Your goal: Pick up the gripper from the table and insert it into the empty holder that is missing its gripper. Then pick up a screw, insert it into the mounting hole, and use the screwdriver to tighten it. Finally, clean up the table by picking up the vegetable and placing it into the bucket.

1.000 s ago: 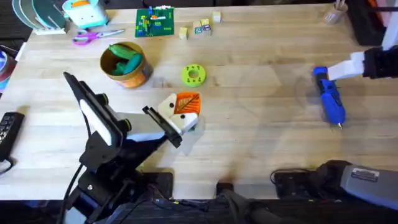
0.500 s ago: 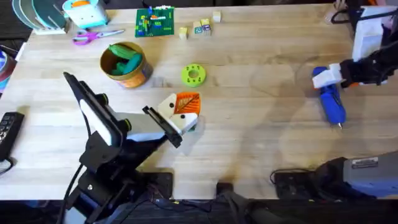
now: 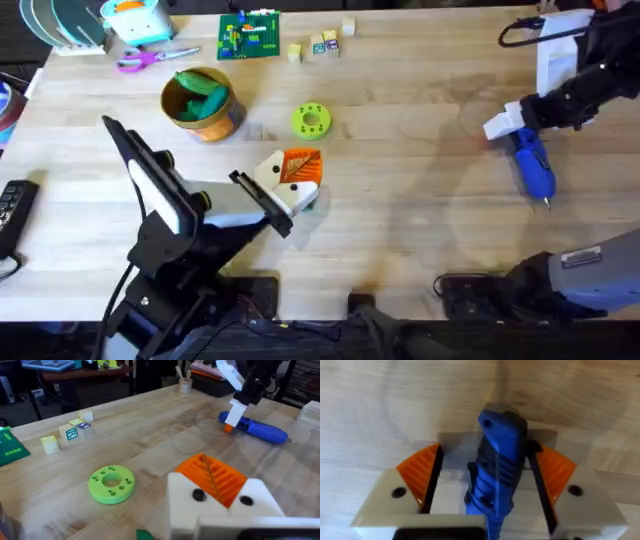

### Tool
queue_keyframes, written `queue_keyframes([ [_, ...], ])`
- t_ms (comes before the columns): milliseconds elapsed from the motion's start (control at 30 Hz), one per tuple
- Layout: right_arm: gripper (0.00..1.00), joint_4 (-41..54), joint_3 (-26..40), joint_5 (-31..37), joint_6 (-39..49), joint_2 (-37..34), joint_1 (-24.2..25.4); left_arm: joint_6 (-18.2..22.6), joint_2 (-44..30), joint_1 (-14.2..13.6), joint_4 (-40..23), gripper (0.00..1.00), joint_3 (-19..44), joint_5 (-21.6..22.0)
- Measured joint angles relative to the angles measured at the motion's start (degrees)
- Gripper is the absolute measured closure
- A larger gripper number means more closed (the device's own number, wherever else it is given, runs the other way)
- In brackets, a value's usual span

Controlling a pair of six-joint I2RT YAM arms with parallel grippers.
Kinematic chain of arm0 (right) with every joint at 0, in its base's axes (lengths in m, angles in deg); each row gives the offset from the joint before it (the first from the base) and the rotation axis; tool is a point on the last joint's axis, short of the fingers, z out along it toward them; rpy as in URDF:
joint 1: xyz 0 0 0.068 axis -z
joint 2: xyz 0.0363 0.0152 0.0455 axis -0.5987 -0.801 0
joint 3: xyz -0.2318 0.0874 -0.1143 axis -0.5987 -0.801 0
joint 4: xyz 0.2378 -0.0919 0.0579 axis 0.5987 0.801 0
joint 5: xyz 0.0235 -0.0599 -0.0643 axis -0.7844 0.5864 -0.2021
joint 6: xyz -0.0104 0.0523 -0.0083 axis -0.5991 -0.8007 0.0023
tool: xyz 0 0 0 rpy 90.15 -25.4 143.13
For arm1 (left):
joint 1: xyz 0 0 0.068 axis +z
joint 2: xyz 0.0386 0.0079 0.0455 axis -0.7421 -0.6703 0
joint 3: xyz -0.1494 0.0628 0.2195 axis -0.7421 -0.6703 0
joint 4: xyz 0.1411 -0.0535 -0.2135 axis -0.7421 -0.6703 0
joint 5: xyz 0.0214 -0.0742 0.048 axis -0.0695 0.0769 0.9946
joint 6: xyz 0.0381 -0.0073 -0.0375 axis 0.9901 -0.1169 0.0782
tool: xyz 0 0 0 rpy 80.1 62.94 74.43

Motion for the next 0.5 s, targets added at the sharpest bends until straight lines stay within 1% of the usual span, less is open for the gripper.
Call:
queue_keyframes([
  [200,0.01,1.7,0.3,1.6,0.0,-0.1,-0.3,0.0,0.0,0.0,0.0,0.995,0.0,0.0],
  [500,0.009,2.2,0.3,1.9,-0.4,-0.1,-0.3,0.0,0.0,0.0,0.0,0.995,0.0,0.0],
])
